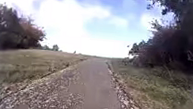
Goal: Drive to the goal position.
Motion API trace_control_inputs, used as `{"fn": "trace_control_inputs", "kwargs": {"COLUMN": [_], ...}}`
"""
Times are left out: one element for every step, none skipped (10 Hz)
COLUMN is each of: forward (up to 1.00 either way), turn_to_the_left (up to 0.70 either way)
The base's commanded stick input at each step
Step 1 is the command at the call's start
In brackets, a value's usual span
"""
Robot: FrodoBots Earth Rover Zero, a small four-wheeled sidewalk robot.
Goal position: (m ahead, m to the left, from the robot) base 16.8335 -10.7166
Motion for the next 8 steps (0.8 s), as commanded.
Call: {"fn": "trace_control_inputs", "kwargs": {"forward": [0.85, 0.85, 0.85, 0.85, 0.85, 0.85, 0.85, 0.85], "turn_to_the_left": [0.00, 0.00, 0.00, 0.00, 0.00, 0.00, 0.00, 0.00]}}
